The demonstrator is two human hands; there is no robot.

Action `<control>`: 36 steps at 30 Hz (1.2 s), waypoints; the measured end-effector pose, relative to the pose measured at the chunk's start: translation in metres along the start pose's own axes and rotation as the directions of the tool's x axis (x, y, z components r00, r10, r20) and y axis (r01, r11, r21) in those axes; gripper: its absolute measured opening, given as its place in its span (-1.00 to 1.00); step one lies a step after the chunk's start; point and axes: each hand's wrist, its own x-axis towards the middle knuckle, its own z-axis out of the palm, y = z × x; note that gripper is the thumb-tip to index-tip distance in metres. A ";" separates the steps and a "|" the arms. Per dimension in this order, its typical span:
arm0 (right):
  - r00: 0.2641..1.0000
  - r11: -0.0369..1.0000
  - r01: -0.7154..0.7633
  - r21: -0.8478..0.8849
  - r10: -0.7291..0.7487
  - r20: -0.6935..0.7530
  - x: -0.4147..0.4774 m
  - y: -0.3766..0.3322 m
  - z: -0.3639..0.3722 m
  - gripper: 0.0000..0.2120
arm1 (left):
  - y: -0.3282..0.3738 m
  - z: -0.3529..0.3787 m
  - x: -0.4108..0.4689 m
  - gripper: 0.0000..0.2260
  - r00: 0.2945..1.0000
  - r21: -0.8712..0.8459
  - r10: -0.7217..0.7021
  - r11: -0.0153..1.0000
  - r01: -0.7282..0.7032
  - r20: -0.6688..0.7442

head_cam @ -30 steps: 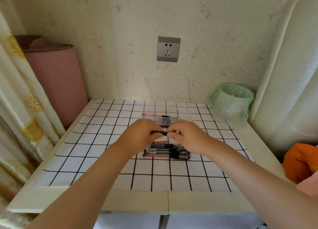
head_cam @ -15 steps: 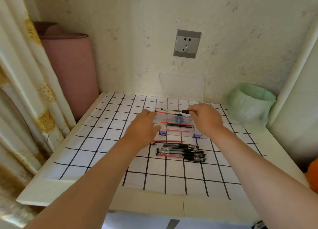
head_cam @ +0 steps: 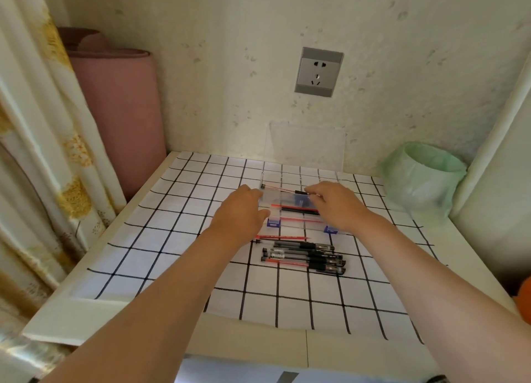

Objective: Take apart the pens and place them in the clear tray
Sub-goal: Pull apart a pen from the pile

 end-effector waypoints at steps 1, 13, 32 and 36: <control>1.000 1.000 0.014 -0.009 -0.013 0.028 -0.002 -0.002 -0.001 -0.67 | 0.000 0.000 0.000 -0.55 1.000 0.003 -0.003 1.000 0.003 0.001; 0.963 0.978 0.196 0.074 -0.177 -0.204 -0.034 -0.017 -0.022 -0.76 | 0.014 -0.006 -0.011 -0.75 0.965 0.066 0.227 0.973 -0.220 -0.135; 0.980 0.969 0.191 -0.158 -0.178 0.088 -0.080 -0.021 -0.009 -0.80 | 0.023 -0.001 -0.032 -0.80 0.951 0.109 0.234 0.960 -0.259 0.204; 0.983 0.975 0.184 -0.123 -0.183 0.024 -0.084 -0.020 -0.012 -0.80 | 0.029 -0.001 -0.029 -0.78 0.945 0.092 0.278 0.951 -0.296 0.171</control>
